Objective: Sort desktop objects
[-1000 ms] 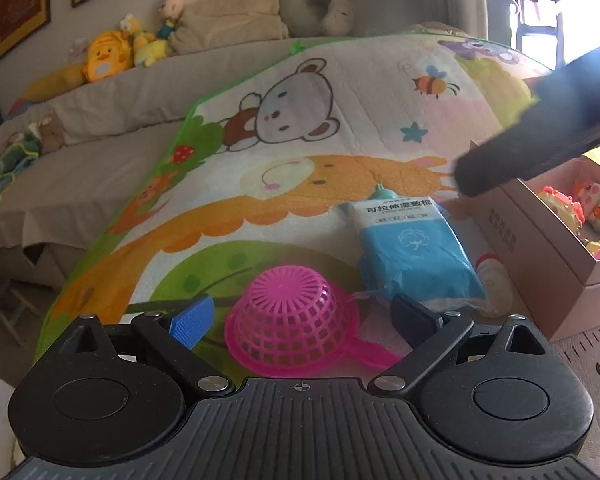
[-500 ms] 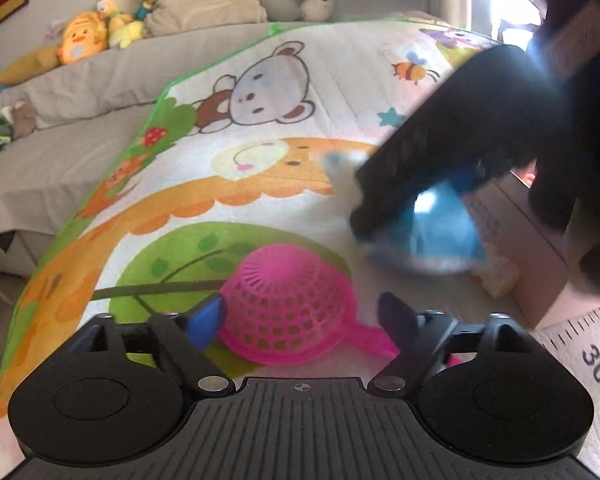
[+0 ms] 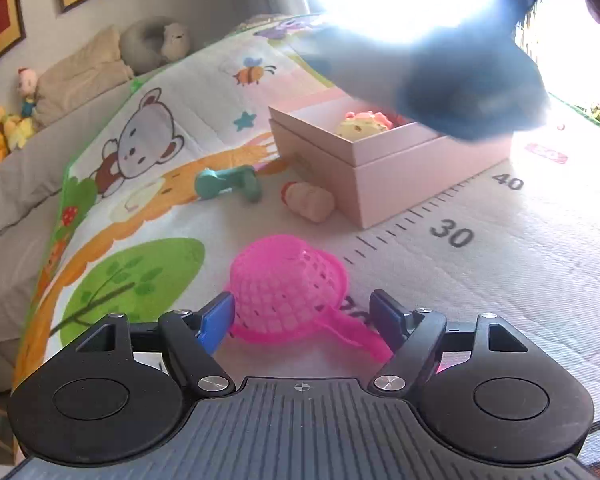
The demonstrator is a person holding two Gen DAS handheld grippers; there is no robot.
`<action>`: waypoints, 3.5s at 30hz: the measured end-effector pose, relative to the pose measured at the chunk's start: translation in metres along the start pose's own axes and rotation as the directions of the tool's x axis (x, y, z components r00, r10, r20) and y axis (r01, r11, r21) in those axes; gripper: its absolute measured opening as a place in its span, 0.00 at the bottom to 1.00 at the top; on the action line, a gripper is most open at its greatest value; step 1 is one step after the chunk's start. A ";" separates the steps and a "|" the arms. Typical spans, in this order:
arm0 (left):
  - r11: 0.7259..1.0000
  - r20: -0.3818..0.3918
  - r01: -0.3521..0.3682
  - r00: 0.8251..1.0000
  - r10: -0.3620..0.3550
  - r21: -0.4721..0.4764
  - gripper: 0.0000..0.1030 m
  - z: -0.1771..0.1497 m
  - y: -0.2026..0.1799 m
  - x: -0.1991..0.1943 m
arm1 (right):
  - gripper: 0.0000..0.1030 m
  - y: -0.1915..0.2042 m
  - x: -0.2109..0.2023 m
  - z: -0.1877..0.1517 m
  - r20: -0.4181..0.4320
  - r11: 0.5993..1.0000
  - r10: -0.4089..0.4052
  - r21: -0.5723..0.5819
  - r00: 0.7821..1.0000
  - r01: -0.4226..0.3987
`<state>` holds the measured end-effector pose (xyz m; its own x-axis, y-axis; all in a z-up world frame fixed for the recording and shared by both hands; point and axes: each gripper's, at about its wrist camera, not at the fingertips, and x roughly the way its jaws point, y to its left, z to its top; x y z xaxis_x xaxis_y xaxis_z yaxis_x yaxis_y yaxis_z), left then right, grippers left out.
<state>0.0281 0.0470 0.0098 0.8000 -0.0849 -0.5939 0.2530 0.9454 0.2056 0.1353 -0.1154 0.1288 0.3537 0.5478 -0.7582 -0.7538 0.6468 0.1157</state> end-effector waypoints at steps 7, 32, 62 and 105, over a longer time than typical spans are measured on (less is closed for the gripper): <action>0.988 0.048 0.152 0.987 -0.152 0.004 0.94 -0.005 -0.030 -0.022 | 0.54 -0.006 0.003 -0.025 -0.084 0.999 -0.032 0.021 0.996 0.033; 0.882 0.083 0.164 0.986 -0.142 -0.442 0.99 -0.019 0.037 -0.019 | 0.49 0.005 0.243 0.147 -0.225 0.970 -0.232 -0.120 0.946 0.209; 0.985 -0.083 -0.049 0.996 0.036 -0.164 1.00 -0.030 -0.024 -0.057 | 0.73 0.021 -0.007 -0.057 0.149 0.987 -0.067 -0.138 0.987 0.087; 0.985 -0.044 -0.042 0.998 0.035 -0.170 1.00 0.014 -0.054 -0.027 | 1.00 -0.050 -0.013 -0.173 0.282 0.920 -0.308 0.333 0.909 0.208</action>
<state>0.0005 -0.0064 0.0262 0.7838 -0.0382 -0.6199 0.1232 0.9878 0.0950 0.0723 -0.2467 0.0222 0.7096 0.4483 -0.5435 -0.4349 0.8856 0.1626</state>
